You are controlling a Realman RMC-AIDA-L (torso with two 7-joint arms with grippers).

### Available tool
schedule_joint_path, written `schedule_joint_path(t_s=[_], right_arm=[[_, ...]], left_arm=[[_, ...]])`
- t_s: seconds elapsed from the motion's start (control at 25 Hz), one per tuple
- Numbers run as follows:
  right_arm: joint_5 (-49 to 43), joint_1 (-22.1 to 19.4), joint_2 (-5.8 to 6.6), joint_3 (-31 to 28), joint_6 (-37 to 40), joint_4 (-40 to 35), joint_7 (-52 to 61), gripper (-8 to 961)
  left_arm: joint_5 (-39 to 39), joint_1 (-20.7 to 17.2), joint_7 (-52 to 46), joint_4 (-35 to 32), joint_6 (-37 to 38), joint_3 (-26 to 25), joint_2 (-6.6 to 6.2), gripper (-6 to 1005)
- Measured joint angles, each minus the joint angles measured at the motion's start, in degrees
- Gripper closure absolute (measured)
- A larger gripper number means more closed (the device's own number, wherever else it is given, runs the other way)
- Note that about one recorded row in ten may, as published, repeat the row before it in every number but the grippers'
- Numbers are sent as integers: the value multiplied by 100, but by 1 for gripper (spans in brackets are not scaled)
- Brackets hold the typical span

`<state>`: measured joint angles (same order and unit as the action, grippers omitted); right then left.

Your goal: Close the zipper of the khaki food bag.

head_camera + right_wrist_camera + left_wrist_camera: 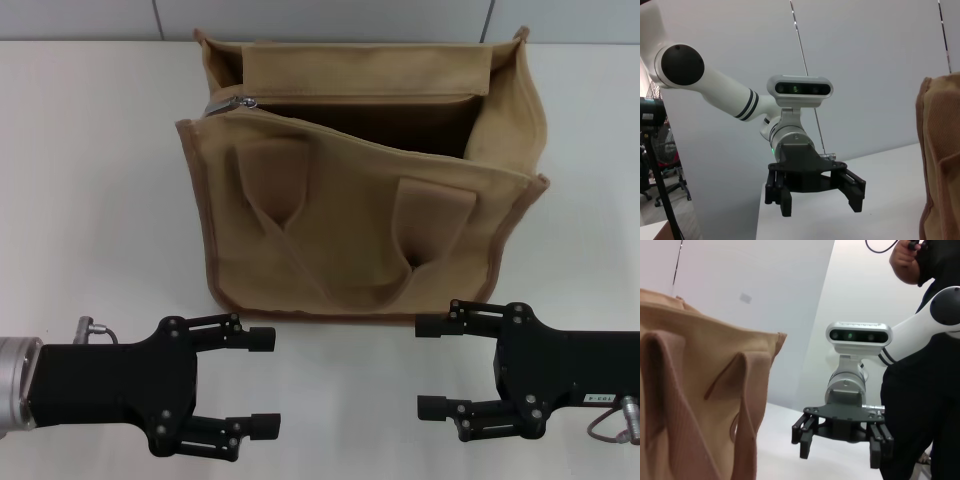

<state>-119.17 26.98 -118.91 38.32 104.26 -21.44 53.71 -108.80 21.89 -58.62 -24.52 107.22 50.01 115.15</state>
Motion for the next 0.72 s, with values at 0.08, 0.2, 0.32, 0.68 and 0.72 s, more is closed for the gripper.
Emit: schedule_joint_path(t_s=[0.08,0.2,0.32,0.68,0.72], right_arm=[[0,0,0,0,0,0,0,162],[1,-1,0,-6,0,0,0,162],[5,-3,0,-13,0,0,0,162],[13,-23,0,-19,-29,-3,-1,162],[12,-30,0,-26,-28,-7,-1,162]], left_arm=[[8,5,0,-15,60,-16,15,159],[23,19,0,-36,119,-31,33,159],[160,149,22,-74,487,-235,134,159],[2326,199,526,115,624,-587,330,158],[2646,178,583,166,579,-606,331,158]])
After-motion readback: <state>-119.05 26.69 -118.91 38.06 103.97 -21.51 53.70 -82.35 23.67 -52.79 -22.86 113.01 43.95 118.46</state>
